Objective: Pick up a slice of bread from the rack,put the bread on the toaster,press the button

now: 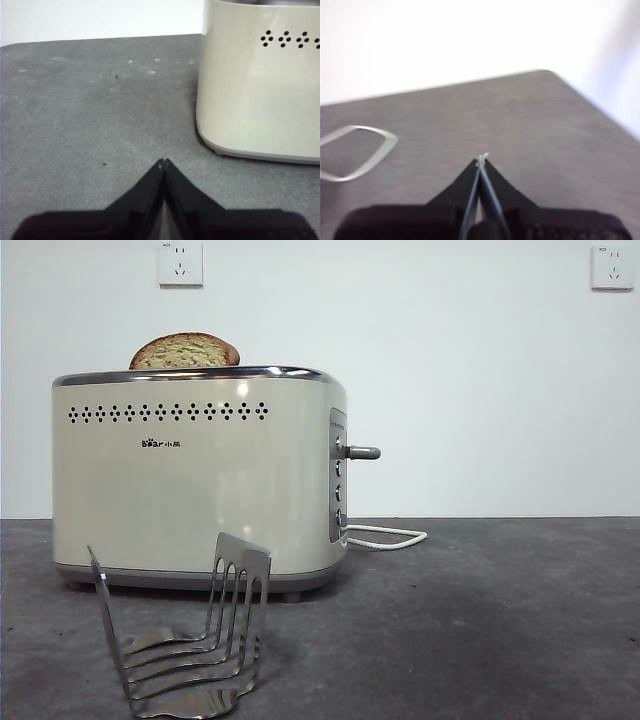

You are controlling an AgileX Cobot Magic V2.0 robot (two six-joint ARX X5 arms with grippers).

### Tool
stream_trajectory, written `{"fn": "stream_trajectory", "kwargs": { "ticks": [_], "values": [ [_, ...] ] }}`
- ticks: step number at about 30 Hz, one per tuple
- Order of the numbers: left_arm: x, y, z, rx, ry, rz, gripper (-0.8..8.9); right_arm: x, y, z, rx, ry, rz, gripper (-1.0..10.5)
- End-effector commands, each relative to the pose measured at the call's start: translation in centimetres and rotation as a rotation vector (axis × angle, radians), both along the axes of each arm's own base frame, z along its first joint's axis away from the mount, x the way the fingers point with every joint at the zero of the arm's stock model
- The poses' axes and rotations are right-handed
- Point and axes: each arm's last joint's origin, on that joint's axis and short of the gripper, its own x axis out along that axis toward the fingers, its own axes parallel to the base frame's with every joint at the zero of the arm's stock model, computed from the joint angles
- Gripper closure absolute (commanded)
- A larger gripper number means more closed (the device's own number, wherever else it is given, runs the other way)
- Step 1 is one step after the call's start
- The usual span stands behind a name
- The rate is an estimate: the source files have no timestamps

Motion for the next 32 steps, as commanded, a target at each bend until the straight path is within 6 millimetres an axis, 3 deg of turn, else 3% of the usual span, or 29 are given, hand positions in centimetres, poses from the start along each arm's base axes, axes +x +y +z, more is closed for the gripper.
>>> {"fn": "stream_trajectory", "kwargs": {
  "ticks": [1, 6, 10, 25, 32],
  "values": [
    [0.1, 0.0, -0.3, -0.007, 0.001, 0.003, 8.17, 0.9, 0.5, -4.8, -0.017, -0.064, 0.108, 9.5],
    [0.1, 0.0, -0.3, -0.007, 0.001, 0.003, 8.17, 1.0, 0.9, -9.5, -0.101, -0.08, 0.245, 9.5],
    [0.1, 0.0, -0.3, -0.007, 0.001, 0.003, 8.17, 0.7, 0.8, -11.0, -0.14, -0.06, 0.264, 9.5],
    [0.1, 0.0, -0.3, -0.007, 0.001, 0.003, 8.17, -1.3, 0.0, -12.7, -0.27, 0.048, 0.248, 9.5],
    [0.1, 0.0, -0.2, -0.007, 0.001, 0.003, 8.17, -1.3, -0.3, -13.5, -0.271, 0.094, 0.229, 9.5]
  ]
}}
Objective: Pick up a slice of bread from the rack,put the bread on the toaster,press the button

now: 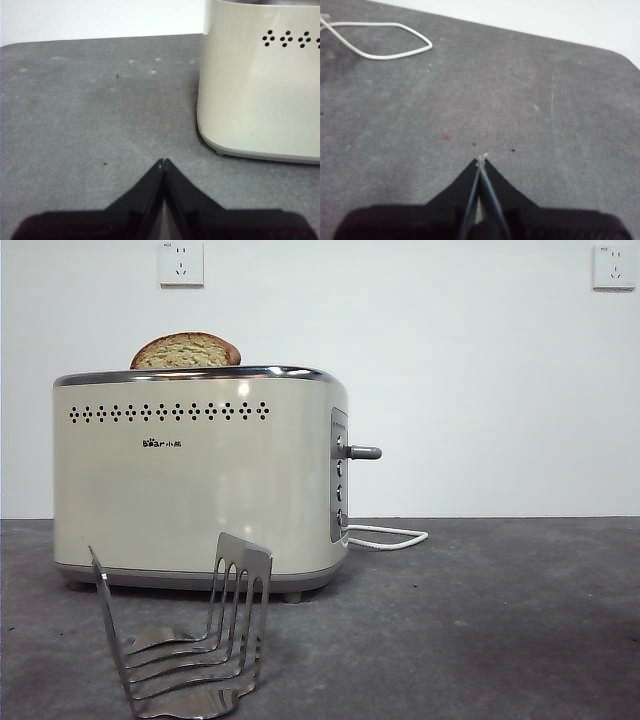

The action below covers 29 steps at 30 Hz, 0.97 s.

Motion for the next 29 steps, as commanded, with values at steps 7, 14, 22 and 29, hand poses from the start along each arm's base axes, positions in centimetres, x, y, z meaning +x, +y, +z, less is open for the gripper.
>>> {"fn": "stream_trajectory", "kwargs": {
  "ticks": [7, 14, 22, 29],
  "values": [
    [0.05, 0.0, -0.24, -0.007, 0.0, 0.003, 8.17, 0.06, 0.0, -0.26, -0.008, 0.0, 0.001, 9.5],
    [0.06, 0.0, -0.25, -0.007, 0.001, 0.003, 8.17, 0.07, -0.22, -0.26, -0.008, 0.001, -0.023, 9.5],
    [0.06, 0.0, -0.26, -0.007, 0.002, 0.003, 8.17, 0.09, -0.8, -0.27, 0.059, 0.001, -0.105, 9.5],
    [0.06, 0.0, -0.26, -0.007, 0.002, 0.003, 8.17, 0.09, -0.99, -0.28, 0.113, 0.0, -0.139, 9.5]
  ]
}}
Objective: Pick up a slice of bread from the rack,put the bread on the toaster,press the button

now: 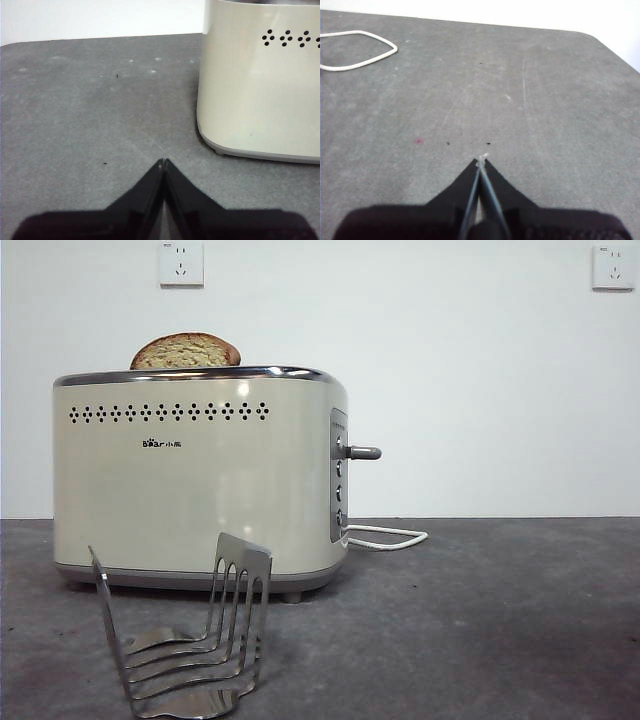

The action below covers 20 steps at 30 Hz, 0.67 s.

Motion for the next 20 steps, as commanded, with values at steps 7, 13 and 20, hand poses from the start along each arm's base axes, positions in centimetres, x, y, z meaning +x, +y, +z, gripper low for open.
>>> {"fn": "stream_trajectory", "kwargs": {
  "ticks": [7, 13, 20],
  "values": [
    [0.05, 0.0, -0.25, -0.007, 0.001, 0.003, 8.17, 0.05, 0.0, -0.29, 0.026, 0.002, -0.006, 9.5],
    [0.05, 0.0, -0.25, -0.007, 0.001, 0.003, 8.17, 0.04, -0.01, -0.3, 0.031, 0.003, -0.008, 9.5],
    [0.05, 0.0, -0.25, -0.007, 0.001, 0.003, 8.17, 0.04, -0.01, -0.29, 0.03, 0.004, -0.009, 9.5]
  ]
}}
